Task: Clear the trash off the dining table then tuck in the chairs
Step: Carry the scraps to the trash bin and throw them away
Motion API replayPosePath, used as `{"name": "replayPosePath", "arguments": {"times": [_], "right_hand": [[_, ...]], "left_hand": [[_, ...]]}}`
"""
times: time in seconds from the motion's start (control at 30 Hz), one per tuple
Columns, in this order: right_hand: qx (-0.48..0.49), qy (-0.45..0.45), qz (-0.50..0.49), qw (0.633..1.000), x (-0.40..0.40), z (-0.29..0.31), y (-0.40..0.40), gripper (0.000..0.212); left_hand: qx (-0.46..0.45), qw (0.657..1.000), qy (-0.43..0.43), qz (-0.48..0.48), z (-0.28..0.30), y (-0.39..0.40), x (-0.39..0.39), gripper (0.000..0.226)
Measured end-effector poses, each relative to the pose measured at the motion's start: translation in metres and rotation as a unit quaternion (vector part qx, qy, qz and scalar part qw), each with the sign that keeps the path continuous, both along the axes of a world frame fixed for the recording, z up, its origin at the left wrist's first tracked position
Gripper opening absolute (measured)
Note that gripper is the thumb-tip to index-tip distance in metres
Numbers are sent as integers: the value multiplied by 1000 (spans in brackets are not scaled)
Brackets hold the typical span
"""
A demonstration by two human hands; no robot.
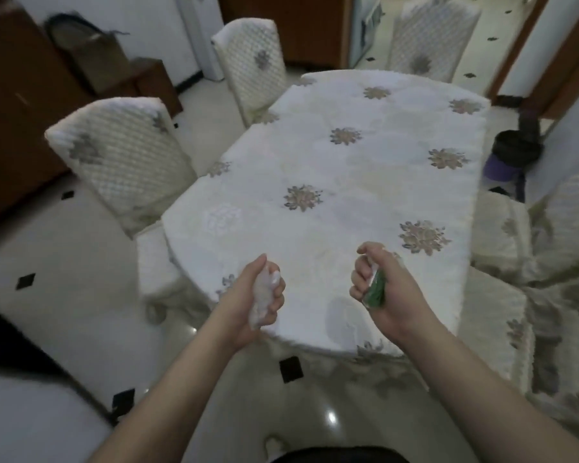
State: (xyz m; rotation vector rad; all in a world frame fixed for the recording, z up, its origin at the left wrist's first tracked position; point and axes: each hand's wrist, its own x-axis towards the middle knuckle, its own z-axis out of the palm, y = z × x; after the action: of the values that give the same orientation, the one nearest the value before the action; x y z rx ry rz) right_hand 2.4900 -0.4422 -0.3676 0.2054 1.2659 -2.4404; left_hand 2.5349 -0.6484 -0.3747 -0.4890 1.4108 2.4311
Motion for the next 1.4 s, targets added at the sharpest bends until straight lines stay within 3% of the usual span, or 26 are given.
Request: {"name": "replayPosePath", "arguments": {"times": [0.17, 0.37, 0.5, 0.73, 1.07, 1.4], "right_hand": [[0, 16, 119, 993, 1, 7, -107, 13], [7, 26, 201, 979, 5, 16, -220, 12], [14, 42, 256, 966, 8, 23, -280, 13], [34, 71, 333, 940, -33, 38, -353, 17], [-1, 111, 421, 900, -69, 85, -481, 19], [-42, 179, 463, 867, -44, 157, -622, 10]], "left_hand": [[50, 992, -12, 115, 2, -87, 29, 28], [-24, 982, 4, 188, 16, -174, 64, 33], [-18, 969, 5, 247, 34, -222, 84, 31], [-48, 927, 26, 371, 71, -296, 85, 29], [-181, 880, 61, 435, 159, -368, 71, 33], [-199, 843, 137, 480, 219, -475, 86, 32]]}}
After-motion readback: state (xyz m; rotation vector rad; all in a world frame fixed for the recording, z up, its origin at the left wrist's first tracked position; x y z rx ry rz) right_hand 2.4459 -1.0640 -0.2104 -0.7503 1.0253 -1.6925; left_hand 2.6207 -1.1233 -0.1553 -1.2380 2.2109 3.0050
